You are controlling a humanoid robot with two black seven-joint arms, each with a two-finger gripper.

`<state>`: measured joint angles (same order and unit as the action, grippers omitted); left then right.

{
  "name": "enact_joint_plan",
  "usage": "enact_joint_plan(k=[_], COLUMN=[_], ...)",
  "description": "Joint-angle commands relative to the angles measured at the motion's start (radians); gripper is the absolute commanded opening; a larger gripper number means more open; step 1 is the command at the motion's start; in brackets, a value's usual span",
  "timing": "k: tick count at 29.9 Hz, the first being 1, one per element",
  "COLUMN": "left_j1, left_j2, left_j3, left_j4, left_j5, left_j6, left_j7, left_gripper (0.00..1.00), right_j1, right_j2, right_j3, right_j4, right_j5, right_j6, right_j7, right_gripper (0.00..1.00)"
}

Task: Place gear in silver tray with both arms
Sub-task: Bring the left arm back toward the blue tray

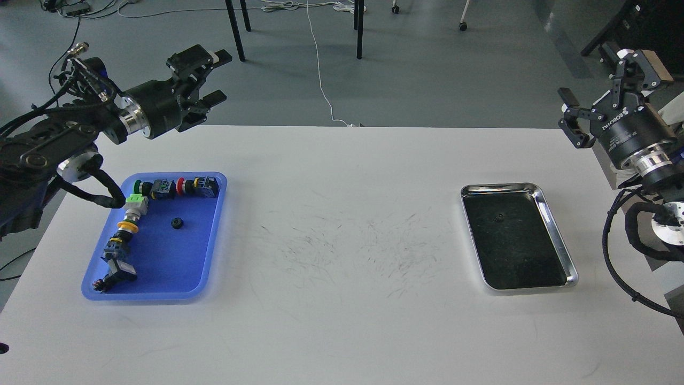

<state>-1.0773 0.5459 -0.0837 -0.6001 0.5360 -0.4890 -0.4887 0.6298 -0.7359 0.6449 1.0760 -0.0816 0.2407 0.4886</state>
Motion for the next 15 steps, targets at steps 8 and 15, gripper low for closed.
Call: enact_joint_plan(k=[8, 15], left_j1=[-0.041, -0.033], left_j2=[0.172, 0.221], left_j3=[0.027, 0.045], left_j4=[-0.121, -0.211], left_j5=[0.259, 0.365], left_j6=[0.000, 0.015], left_j7=[0.000, 0.000], left_gripper=[0.98, 0.98], right_j1=[0.002, 0.001], right_j2=[0.006, 0.007], right_j3=[-0.002, -0.005], right_j4=[-0.001, -0.002], right_j5=[-0.006, -0.006], right_j6=[0.000, -0.003], right_j7=[0.000, 0.000], right_gripper=[0.95, 0.95])
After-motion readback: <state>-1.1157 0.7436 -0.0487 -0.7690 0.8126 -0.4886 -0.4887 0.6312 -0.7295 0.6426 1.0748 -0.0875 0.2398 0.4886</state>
